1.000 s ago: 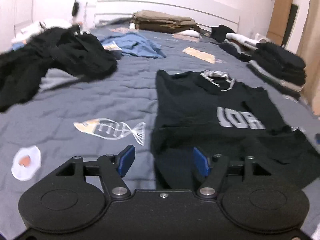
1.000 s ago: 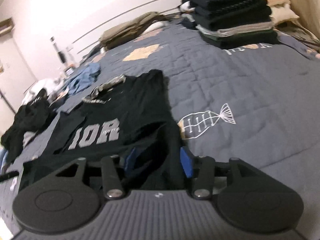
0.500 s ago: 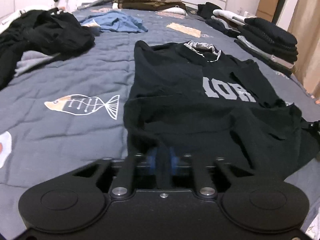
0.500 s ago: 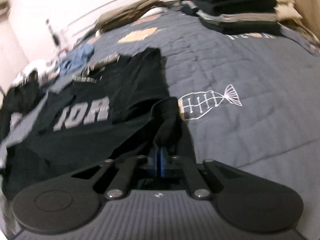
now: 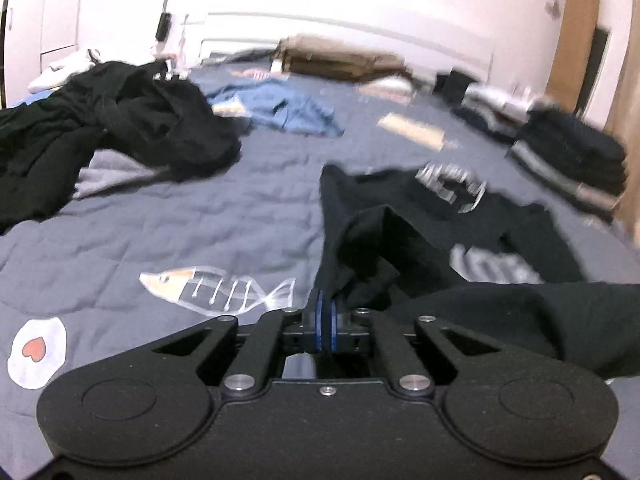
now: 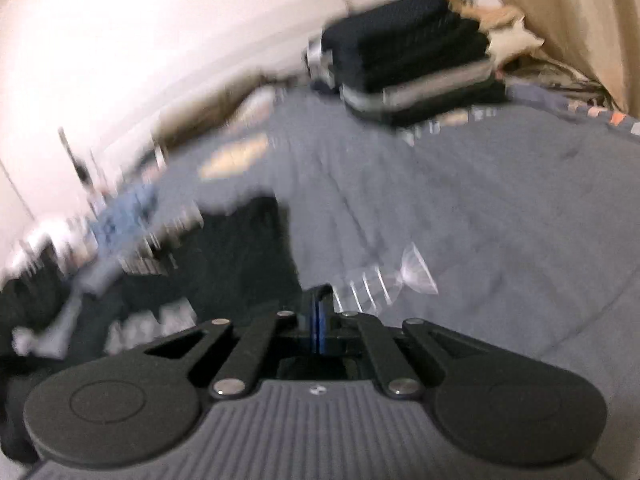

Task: Fold clothes
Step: 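Lift the hem with both tools and fold it up toward the collar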

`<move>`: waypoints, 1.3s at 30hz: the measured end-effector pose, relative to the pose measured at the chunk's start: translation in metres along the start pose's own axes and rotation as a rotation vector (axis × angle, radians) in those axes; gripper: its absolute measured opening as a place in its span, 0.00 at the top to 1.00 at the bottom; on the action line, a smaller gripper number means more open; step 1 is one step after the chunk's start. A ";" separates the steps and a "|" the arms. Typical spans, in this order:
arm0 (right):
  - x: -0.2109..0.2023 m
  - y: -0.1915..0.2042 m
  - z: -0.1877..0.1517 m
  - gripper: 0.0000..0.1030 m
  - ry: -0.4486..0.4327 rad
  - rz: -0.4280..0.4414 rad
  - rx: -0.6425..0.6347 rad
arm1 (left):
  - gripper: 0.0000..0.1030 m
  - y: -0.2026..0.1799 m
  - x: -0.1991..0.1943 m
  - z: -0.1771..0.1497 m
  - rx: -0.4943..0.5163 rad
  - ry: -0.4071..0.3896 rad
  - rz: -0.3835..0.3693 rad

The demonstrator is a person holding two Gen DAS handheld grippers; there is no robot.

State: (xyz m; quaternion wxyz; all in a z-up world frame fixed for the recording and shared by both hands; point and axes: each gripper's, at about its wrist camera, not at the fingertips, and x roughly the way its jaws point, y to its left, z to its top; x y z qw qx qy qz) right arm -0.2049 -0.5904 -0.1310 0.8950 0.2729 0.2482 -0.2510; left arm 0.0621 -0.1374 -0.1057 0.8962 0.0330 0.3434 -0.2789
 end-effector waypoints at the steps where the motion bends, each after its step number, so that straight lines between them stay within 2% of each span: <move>1: 0.008 0.000 -0.003 0.99 0.044 -0.016 -0.016 | 0.95 0.000 0.007 -0.003 0.001 0.037 0.010; 3: 0.019 0.000 -0.008 0.97 0.123 -0.038 -0.049 | 0.91 0.000 0.016 -0.009 -0.005 0.092 0.024; 4: 0.021 0.000 -0.009 0.97 0.151 -0.042 -0.059 | 0.85 0.001 0.015 -0.009 -0.001 0.093 0.026; 6: 0.014 0.000 -0.008 0.94 0.128 -0.032 -0.061 | 0.69 0.004 0.006 -0.006 0.002 0.084 0.026; 7: 0.010 -0.001 -0.005 0.93 0.128 -0.024 -0.058 | 0.55 0.007 -0.001 -0.004 -0.010 0.064 0.023; 8: 0.006 -0.002 -0.003 0.92 0.125 -0.011 -0.048 | 0.47 0.010 -0.008 -0.002 -0.024 0.045 0.016; 10: -0.004 -0.002 -0.002 0.82 0.119 0.016 -0.010 | 0.47 0.016 -0.024 0.001 -0.047 0.021 -0.004; 11: -0.009 -0.003 -0.002 0.80 0.116 0.030 0.009 | 0.47 0.016 -0.031 0.000 -0.054 0.012 -0.021; 13: -0.019 -0.003 -0.001 0.67 0.110 0.058 0.048 | 0.47 0.016 -0.043 -0.003 -0.077 -0.003 -0.059; 16: -0.034 -0.002 -0.003 0.57 0.107 0.119 0.124 | 0.46 0.020 -0.052 -0.012 -0.198 0.015 -0.149; 18: -0.041 0.000 -0.008 0.53 0.119 0.163 0.177 | 0.42 0.019 -0.055 -0.021 -0.259 0.031 -0.192; 22: -0.046 0.007 -0.020 0.50 0.164 0.239 0.280 | 0.40 0.017 -0.057 -0.042 -0.384 0.064 -0.243; 31: -0.051 0.033 -0.070 0.48 0.262 0.312 0.398 | 0.34 0.027 -0.052 -0.085 -0.742 0.094 -0.373; 33: -0.048 0.039 -0.077 0.47 0.288 0.336 0.429 | 0.33 0.026 -0.050 -0.085 -0.767 0.094 -0.398; 39: -0.039 0.041 -0.089 0.44 0.267 0.381 0.561 | 0.29 0.021 -0.034 -0.090 -0.838 0.092 -0.410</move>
